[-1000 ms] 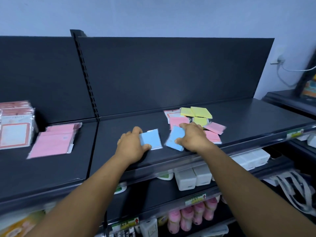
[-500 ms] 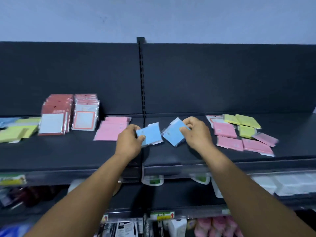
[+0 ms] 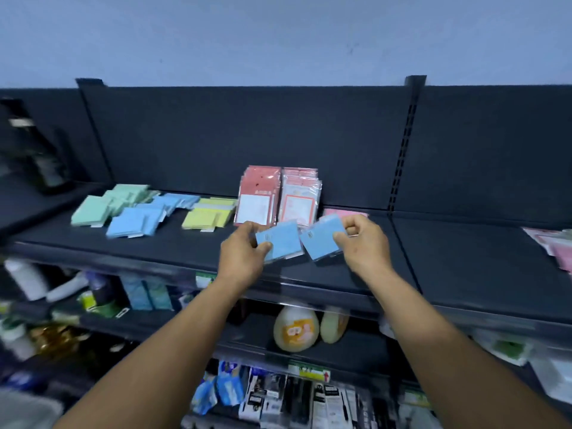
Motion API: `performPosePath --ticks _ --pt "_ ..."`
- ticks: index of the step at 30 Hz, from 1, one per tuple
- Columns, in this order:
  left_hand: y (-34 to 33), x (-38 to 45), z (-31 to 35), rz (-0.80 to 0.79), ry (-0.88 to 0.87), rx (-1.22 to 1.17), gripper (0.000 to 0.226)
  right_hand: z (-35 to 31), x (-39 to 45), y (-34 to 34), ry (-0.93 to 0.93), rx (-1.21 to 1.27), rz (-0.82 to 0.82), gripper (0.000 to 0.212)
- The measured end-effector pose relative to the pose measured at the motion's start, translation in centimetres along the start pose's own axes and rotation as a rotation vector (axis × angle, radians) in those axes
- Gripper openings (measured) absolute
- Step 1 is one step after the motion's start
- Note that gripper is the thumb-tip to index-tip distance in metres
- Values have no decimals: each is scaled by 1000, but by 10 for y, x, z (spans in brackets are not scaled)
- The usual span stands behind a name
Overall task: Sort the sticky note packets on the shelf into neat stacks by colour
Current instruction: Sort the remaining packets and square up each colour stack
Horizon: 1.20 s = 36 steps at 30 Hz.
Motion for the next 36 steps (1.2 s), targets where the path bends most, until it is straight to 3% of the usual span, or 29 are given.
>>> performPosePath --ticks 15,27,31,36 --pt "121 35 -163 82 182 14 20 -60 -33 -214 -24 167 -198 9" --pt "167 111 -241 149 271 106 24 -79 -1 -354 17 -20 -379 14" --pt "167 135 -262 99 260 173 11 -76 8 -390 29 -82 -440 27" --pt "167 161 -277 42 213 308 40 -73 9 -418 41 -225 -487 43"
Point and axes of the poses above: each hand's wrist, its own x-axis towards the middle knuckle, its own y-axis out of the back of the hand, z = x × y, the point moved 4 cm from there along x, towards the middle knuckle, and after that the axes turned 15 degrees about x, right-handed, at the moved point
